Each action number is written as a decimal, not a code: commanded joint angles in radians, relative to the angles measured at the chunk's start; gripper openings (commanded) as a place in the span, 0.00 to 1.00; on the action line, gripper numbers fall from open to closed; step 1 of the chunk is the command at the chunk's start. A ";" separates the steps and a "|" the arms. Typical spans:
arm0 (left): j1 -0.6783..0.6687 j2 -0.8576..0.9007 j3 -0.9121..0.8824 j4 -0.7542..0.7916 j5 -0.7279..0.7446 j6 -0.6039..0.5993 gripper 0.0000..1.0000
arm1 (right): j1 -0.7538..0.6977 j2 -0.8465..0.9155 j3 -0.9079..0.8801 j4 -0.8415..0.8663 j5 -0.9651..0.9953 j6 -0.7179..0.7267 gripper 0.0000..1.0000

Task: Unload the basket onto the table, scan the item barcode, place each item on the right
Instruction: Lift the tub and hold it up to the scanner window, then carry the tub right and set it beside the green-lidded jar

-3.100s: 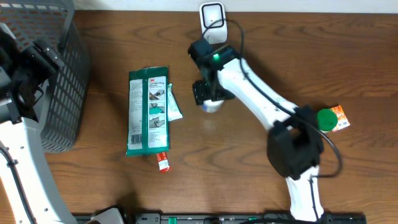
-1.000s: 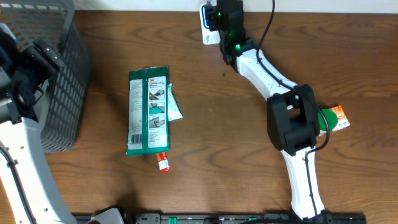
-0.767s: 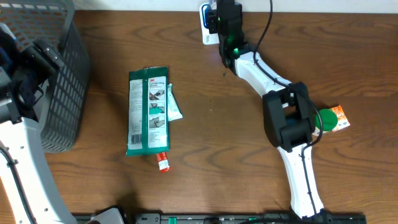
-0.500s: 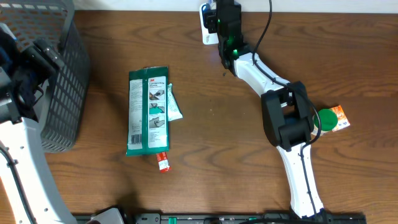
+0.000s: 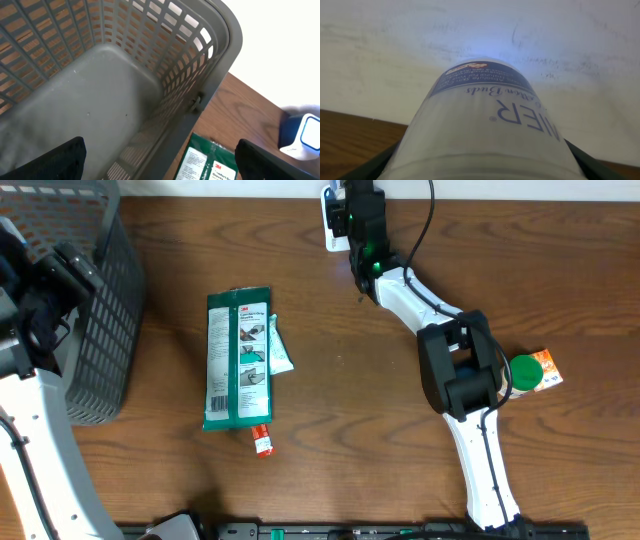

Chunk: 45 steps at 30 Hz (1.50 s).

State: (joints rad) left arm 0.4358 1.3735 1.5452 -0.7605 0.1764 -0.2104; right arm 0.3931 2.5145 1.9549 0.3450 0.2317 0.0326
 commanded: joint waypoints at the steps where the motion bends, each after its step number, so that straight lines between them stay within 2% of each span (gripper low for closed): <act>1: 0.002 -0.001 0.009 -0.001 -0.005 -0.005 0.93 | 0.006 -0.096 0.013 -0.034 -0.005 -0.003 0.01; 4: 0.002 -0.001 0.009 -0.001 -0.005 -0.005 0.93 | 0.013 -0.219 0.013 -0.156 -0.027 -0.003 0.01; 8: 0.002 -0.001 0.009 -0.001 -0.005 -0.005 0.93 | 0.014 -0.416 0.013 -0.471 -0.115 -0.003 0.01; 11: 0.002 -0.001 0.009 -0.001 -0.005 -0.005 0.93 | 0.008 -0.599 0.013 -0.862 -0.130 -0.004 0.01; 12: 0.002 -0.001 0.009 -0.001 -0.005 -0.005 0.93 | -0.010 -0.700 0.013 -1.102 -0.132 -0.003 0.01; 15: 0.002 -0.001 0.009 -0.001 -0.005 -0.005 0.93 | -0.043 -0.792 0.013 -1.326 -0.134 -0.003 0.01; 16: 0.002 -0.001 0.009 -0.002 -0.005 -0.005 0.93 | -0.069 -0.837 0.013 -1.451 -0.133 -0.004 0.01; 21: 0.002 -0.001 0.009 -0.001 -0.005 -0.005 0.93 | -0.146 -0.874 0.013 -1.654 -0.136 -0.003 0.01; 24: 0.002 -0.001 0.009 -0.002 -0.005 -0.005 0.93 | -0.195 -0.871 -0.011 -1.712 -0.137 0.049 0.01; 27: 0.002 -0.001 0.009 -0.001 -0.005 -0.005 0.93 | -0.255 -0.871 -0.140 -1.752 -0.142 0.102 0.01; 33: 0.002 -0.001 0.009 -0.001 -0.005 -0.005 0.93 | -0.290 -0.869 -0.449 -1.688 -0.207 0.102 0.01; 37: 0.002 -0.001 0.009 -0.002 -0.005 -0.005 0.93 | -0.352 -0.869 -0.564 -1.580 -0.220 0.151 0.01; 42: 0.002 -0.001 0.009 -0.001 -0.005 -0.005 0.93 | -0.481 -0.874 -0.565 -1.363 -0.497 0.144 0.01; 45: 0.002 -0.001 0.009 -0.001 -0.005 -0.005 0.93 | -0.580 -0.874 -0.565 -1.253 -0.466 0.251 0.01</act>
State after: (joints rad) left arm 0.4358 1.3746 1.5452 -0.7597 0.1764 -0.2104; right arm -0.1036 1.6558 1.3800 -0.9600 -0.1772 0.1818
